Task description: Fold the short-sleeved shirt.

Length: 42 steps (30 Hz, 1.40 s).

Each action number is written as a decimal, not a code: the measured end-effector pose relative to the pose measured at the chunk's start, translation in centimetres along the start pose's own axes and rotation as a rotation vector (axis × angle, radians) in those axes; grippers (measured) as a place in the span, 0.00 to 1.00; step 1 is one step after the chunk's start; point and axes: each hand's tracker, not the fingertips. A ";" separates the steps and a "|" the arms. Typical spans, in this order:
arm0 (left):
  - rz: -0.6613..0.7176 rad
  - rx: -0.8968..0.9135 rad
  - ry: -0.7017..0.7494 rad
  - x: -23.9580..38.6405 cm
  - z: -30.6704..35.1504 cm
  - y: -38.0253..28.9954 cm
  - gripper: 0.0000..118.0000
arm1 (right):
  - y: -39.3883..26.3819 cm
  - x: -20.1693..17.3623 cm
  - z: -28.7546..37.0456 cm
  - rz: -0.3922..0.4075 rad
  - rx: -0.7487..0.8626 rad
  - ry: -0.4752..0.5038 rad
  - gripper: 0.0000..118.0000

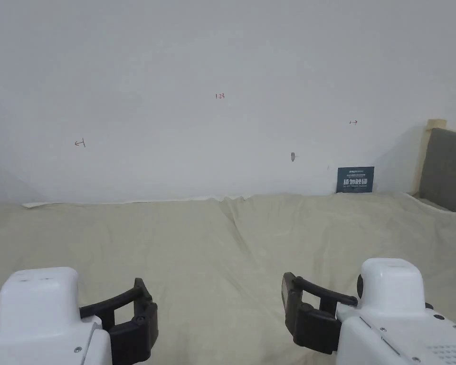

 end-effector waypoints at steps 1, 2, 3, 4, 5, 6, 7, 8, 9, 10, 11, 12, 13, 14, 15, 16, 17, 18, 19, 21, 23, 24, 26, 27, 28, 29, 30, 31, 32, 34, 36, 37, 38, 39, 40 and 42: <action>-0.015 0.050 0.013 -0.2 0.3 0.6 1.00 | 0.5 0.1 -0.1 -0.036 -0.025 0.021 0.82; -0.001 0.017 0.029 -0.1 0.2 0.5 1.00 | 0.7 0.3 -0.2 -0.066 -0.050 0.036 0.82; 0.009 0.022 0.028 -0.3 0.3 0.9 1.00 | 1.0 0.7 -0.5 -0.087 -0.081 0.060 0.82; 0.021 0.032 0.027 -0.5 0.4 1.2 1.00 | 1.3 0.8 -0.7 -0.075 -0.093 0.062 0.82; 0.029 0.033 0.027 -0.8 0.5 1.5 1.00 | 1.4 0.9 -0.7 -0.071 -0.083 0.056 0.82; 0.034 0.030 0.030 -0.6 0.3 1.1 1.00 | 1.4 0.8 -0.6 -0.040 -0.069 0.060 0.82; 0.035 0.030 0.025 -0.8 0.3 1.3 1.00 | 1.5 0.6 -0.4 0.030 -0.055 0.053 0.82; 0.036 0.028 0.021 -1.0 0.3 1.5 1.00 | 1.5 0.3 -0.3 0.059 -0.047 0.028 0.82; 0.040 0.025 0.025 -1.1 0.3 1.7 1.00 | 1.4 0.0 -0.1 0.085 -0.028 0.006 0.82; 0.039 0.023 0.022 -1.0 0.2 1.3 1.00 | 1.3 -0.2 0.0 0.105 -0.012 0.002 0.82; 0.040 0.016 0.020 -1.0 0.3 1.4 1.00 | 1.3 -0.3 0.1 0.102 -0.011 0.005 0.82; 0.041 0.012 0.021 -1.0 0.3 1.5 1.00 | 1.3 -0.4 0.1 0.096 -0.018 0.005 0.82; 0.039 0.009 0.014 -1.0 0.3 1.4 1.00 | 1.4 -0.5 0.2 0.092 -0.020 0.006 0.82; 0.036 0.004 0.013 -0.9 0.3 1.1 1.00 | 1.4 -0.6 0.1 0.088 -0.021 0.005 0.82; 0.030 0.001 0.014 -0.8 0.3 1.1 1.00 | 1.3 -0.8 0.1 0.088 -0.025 -0.009 0.82; 0.021 -0.002 0.010 -0.8 0.3 1.1 1.00 | 1.3 -1.0 0.0 0.091 -0.033 -0.027 0.82; 0.017 -0.007 0.010 -0.7 0.4 1.2 1.00 | 1.3 -1.0 -0.1 0.097 -0.038 -0.041 0.82; 0.018 -0.008 0.013 -0.8 0.4 0.9 1.00 | 1.4 -1.1 -0.2 0.100 -0.052 -0.050 0.82; 0.019 -0.006 0.011 -0.8 0.4 0.9 1.00 | 1.4 -1.1 -0.3 0.106 -0.068 -0.056 0.82; 0.032 -0.010 0.013 -0.8 0.5 1.0 1.00 | 1.4 -0.6 -0.7 0.086 -0.099 -0.034 0.82; 0.039 -0.015 0.012 -0.9 0.5 0.8 1.00 | 1.1 -0.4 -1.0 0.081 -0.090 -0.028 0.82; 0.038 -0.017 0.015 -0.9 0.5 0.8 1.00 | 1.0 -0.6 -1.1 0.086 -0.082 -0.076 0.82; 0.036 -0.025 0.019 -1.0 0.4 0.6 1.00 | 1.0 -0.9 -1.3 0.136 -0.078 -0.129 0.82; 0.035 -0.024 0.018 -1.0 0.3 0.6 1.00 | 1.0 -1.0 -1.2 0.122 -0.070 -0.119 0.82; 0.035 -0.028 0.016 -0.9 0.3 0.6 1.00 | 0.9 -0.9 -0.8 0.124 -0.054 -0.106 0.82; 0.032 -0.035 0.015 -0.8 0.2 0.6 1.00 | 1.0 -0.8 -0.6 0.125 -0.031 -0.059 0.82; 0.031 -0.037 0.014 -1.0 0.1 0.5 1.00 | 1.0 -0.7 -0.5 0.118 -0.027 -0.030 0.82; 0.031 -0.040 0.012 -0.9 0.1 0.4 1.00 | 1.0 -0.6 -0.5 0.110 -0.024 -0.002 0.82; 0.031 -0.043 0.011 -0.9 0.1 0.4 1.00 | 1.0 -0.5 -0.4 0.099 -0.019 0.007 0.82; 0.034 -0.042 0.004 -1.0 0.2 0.4 1.00 | 0.9 -0.3 -0.3 0.102 -0.011 0.008 0.82; 0.032 -0.038 0.006 -0.9 0.3 0.5 1.00 | 0.6 -0.4 -0.4 0.123 0.016 -0.012 0.82; 0.030 -0.038 0.008 -0.8 0.3 0.5 1.00 | 0.4 -0.5 -0.4 0.135 0.029 -0.028 0.82; 0.029 -0.036 0.010 -1.0 0.3 0.4 1.00 | 0.3 -0.5 -0.4 0.142 0.039 -0.032 0.82; 0.029 -0.033 0.010 -1.0 0.3 0.4 1.00 | 0.2 -0.5 -0.3 0.147 0.047 -0.026 0.82; 0.029 -0.033 0.015 -1.0 0.3 0.5 1.00 | 0.1 -0.4 -0.2 0.145 0.050 -0.021 0.82; 0.033 -0.030 0.018 -1.2 0.2 0.5 1.00 | 0.0 -0.4 -0.3 0.140 0.049 -0.008 0.82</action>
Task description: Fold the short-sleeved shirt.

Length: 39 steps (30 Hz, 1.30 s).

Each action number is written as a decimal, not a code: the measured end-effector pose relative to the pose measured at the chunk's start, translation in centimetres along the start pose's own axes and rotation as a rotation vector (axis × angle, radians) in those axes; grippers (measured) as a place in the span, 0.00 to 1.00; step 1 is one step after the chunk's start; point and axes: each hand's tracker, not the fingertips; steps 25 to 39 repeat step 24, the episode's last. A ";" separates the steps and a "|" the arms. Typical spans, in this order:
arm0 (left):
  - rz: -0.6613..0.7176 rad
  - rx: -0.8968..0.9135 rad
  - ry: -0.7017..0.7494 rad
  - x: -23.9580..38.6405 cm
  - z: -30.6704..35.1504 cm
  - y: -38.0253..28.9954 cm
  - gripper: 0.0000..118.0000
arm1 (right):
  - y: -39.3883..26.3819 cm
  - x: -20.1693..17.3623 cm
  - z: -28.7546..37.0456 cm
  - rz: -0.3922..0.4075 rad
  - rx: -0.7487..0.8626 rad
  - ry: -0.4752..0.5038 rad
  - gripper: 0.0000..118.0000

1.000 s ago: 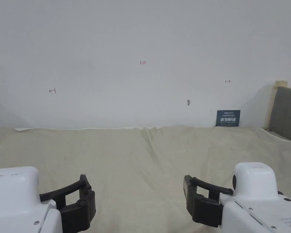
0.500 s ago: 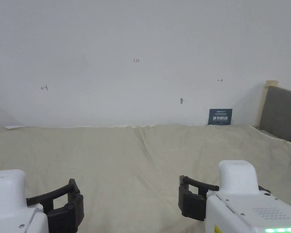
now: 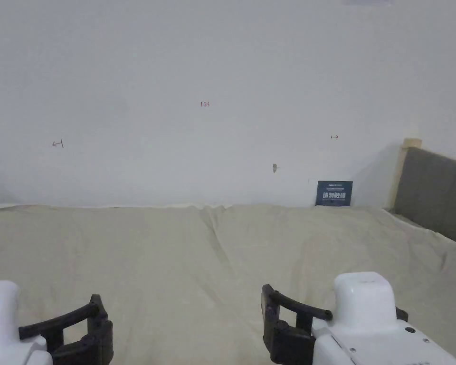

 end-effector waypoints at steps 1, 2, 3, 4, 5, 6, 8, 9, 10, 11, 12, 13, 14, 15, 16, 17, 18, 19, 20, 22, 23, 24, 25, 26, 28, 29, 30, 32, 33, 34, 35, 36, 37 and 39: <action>0.005 -0.001 0.003 0.0 0.0 0.0 1.00 | 0.0 0.0 -0.1 -0.011 -0.008 0.004 0.82; 0.010 0.002 0.004 0.0 0.0 0.1 1.00 | -0.1 0.1 -0.2 -0.019 -0.018 0.013 0.82; 0.014 0.004 0.003 0.0 0.0 0.1 1.00 | -0.2 0.1 -0.3 -0.025 -0.031 0.018 0.82; 0.019 0.006 0.007 -0.2 0.0 0.0 1.00 | -0.3 0.2 -0.4 -0.028 -0.040 0.022 0.82; 0.021 0.010 0.008 -0.2 0.1 0.0 1.00 | -0.4 0.3 -0.5 -0.028 -0.043 0.030 0.82; 0.017 0.011 0.007 -0.1 0.1 0.0 1.00 | -0.5 0.1 -0.6 -0.029 -0.042 0.022 0.82; -0.004 0.006 0.014 0.0 0.0 0.0 1.00 | -0.7 0.0 -0.6 -0.018 -0.042 0.006 0.82; -0.010 0.007 0.019 0.0 0.0 -0.1 1.00 | -0.7 -0.2 -0.5 -0.003 -0.034 -0.014 0.82; -0.012 0.006 0.024 0.0 0.0 -0.1 1.00 | -0.7 -0.3 -0.4 0.023 -0.021 -0.016 0.82; -0.011 0.009 0.026 0.0 0.0 -0.1 1.00 | -0.7 -0.6 -0.3 0.045 -0.016 -0.021 0.82; -0.001 0.013 0.030 -0.1 0.0 -0.2 1.00 | -0.7 -0.8 -0.3 0.054 -0.017 -0.027 0.82; 0.008 0.011 0.032 -0.2 0.0 -0.2 1.00 | -0.7 -1.0 -0.3 0.054 -0.014 -0.032 0.82; 0.013 0.004 0.015 -0.2 0.0 -0.2 1.00 | -0.7 -0.9 -0.3 0.052 -0.010 -0.031 0.82; 0.014 -0.004 0.005 -0.1 -0.1 -0.2 1.00 | -0.7 -0.9 -0.4 0.051 -0.009 -0.029 0.82; 0.014 -0.005 0.003 -0.2 -0.1 -0.2 1.00 | -0.7 -0.9 -0.5 0.049 -0.010 -0.029 0.82; 0.013 -0.001 0.001 -0.2 -0.1 -0.2 1.00 | -0.7 -0.9 -0.5 0.046 -0.013 -0.028 0.82; 0.010 -0.001 0.006 -0.1 -0.1 -0.3 1.00 | -0.8 -0.9 -0.5 0.044 -0.016 -0.027 0.82; 0.005 -0.001 0.010 0.0 -0.2 -0.3 1.00 | -0.8 -0.9 -0.6 0.041 -0.017 -0.029 0.82; -0.001 0.001 0.009 -0.1 -0.2 -0.3 1.00 | -0.8 -0.8 -0.6 0.039 -0.018 -0.027 0.82; -0.005 0.001 0.013 0.0 -0.3 -0.3 1.00 | -0.9 -0.9 -0.6 0.039 -0.022 -0.028 0.82; -0.004 0.004 0.011 0.0 -0.3 -0.3 1.00 | -1.0 -0.9 -0.6 0.041 -0.025 -0.027 0.82; 0.000 0.004 0.011 -0.1 -0.3 -0.3 1.00 | -1.1 -0.9 -0.6 0.043 -0.025 -0.029 0.82; 0.000 0.004 0.011 -0.1 -0.3 -0.3 1.00 | -1.1 -0.9 -0.6 0.043 -0.025 -0.029 0.82; 0.000 0.004 0.011 -0.1 -0.3 -0.3 1.00 | -1.1 -0.9 -0.6 0.043 -0.025 -0.029 0.82; 0.000 0.004 0.011 -0.1 -0.3 -0.3 1.00 | -1.1 -0.9 -0.6 0.043 -0.025 -0.029 0.82; 0.000 0.004 0.011 -0.1 -0.3 -0.3 1.00 | -1.1 -0.9 -0.6 0.043 -0.025 -0.029 0.82; 0.000 0.004 0.011 -0.1 -0.3 -0.3 1.00 | -1.1 -0.9 -0.6 0.043 -0.025 -0.029 0.82; 0.000 0.004 0.011 -0.1 -0.3 -0.3 1.00 | -1.1 -0.9 -0.6 0.043 -0.025 -0.029 0.82; 0.000 0.004 0.011 -0.1 -0.3 -0.3 1.00 | -1.1 -0.9 -0.6 0.043 -0.025 -0.029 0.82; 0.000 0.004 0.011 -0.1 -0.3 -0.3 1.00 | -1.1 -0.9 -0.6 0.043 -0.025 -0.029 0.82; 0.000 0.004 0.011 -0.1 -0.3 -0.3 1.00 | -1.1 -0.9 -0.6 0.043 -0.025 -0.029 0.82; 0.000 0.004 0.011 -0.1 -0.3 -0.3 1.00 | -1.1 -0.9 -0.6 0.043 -0.025 -0.029 0.82; 0.000 0.004 0.011 -0.1 -0.3 -0.3 1.00 | -1.1 -0.9 -0.6 0.043 -0.025 -0.029 0.82; 0.000 0.004 0.011 -0.1 -0.3 -0.3 1.00 | -1.1 -0.9 -0.6 0.043 -0.025 -0.029 0.82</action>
